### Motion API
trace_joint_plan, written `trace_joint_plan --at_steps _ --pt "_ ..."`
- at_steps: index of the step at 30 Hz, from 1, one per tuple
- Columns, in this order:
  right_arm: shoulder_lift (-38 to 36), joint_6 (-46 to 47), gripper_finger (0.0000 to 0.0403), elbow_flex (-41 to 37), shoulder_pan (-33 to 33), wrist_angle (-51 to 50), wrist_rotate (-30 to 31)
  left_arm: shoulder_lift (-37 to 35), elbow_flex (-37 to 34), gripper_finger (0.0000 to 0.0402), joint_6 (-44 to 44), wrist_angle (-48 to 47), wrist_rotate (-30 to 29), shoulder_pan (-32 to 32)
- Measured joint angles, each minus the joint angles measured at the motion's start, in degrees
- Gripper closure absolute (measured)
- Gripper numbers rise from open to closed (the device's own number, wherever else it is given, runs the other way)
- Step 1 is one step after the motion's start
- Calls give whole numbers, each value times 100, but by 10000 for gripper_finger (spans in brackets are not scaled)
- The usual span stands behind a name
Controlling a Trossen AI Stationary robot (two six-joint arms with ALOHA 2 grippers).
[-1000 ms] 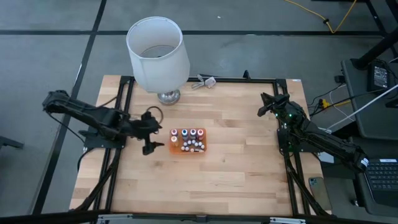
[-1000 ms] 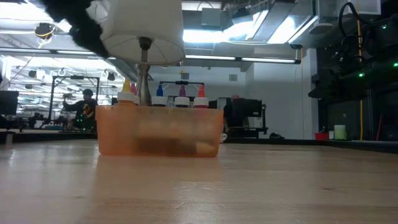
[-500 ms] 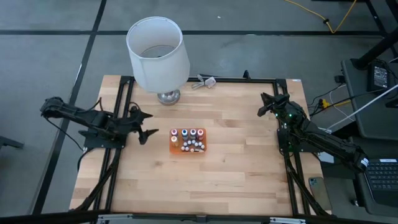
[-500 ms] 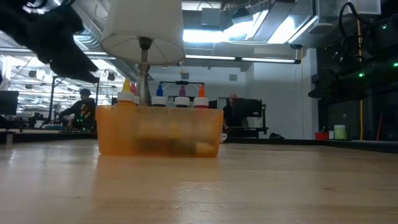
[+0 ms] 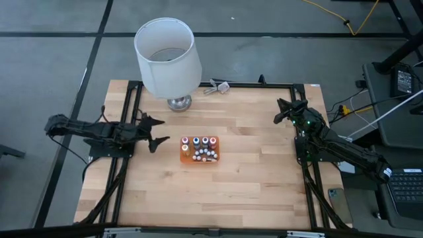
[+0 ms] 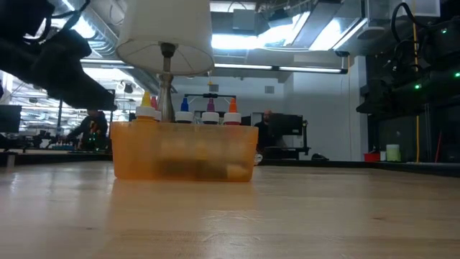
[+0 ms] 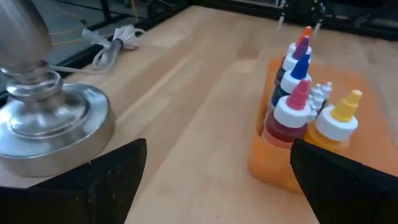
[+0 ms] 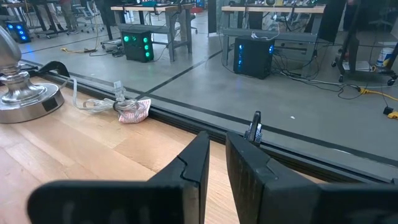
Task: Pick & Place food coloring
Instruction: Return to Home Position
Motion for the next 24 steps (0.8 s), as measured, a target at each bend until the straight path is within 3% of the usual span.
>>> trace_joint_plan --at_steps 9,17,24 --pt "0 0 345 0 -2 2 2 -394 -126 16 607 337 420 71" --pt "2 0 345 0 -2 2 2 -1106 -126 17 691 334 421 65" --pt "0 0 345 0 -2 2 0 -1326 -126 18 753 320 180 67"
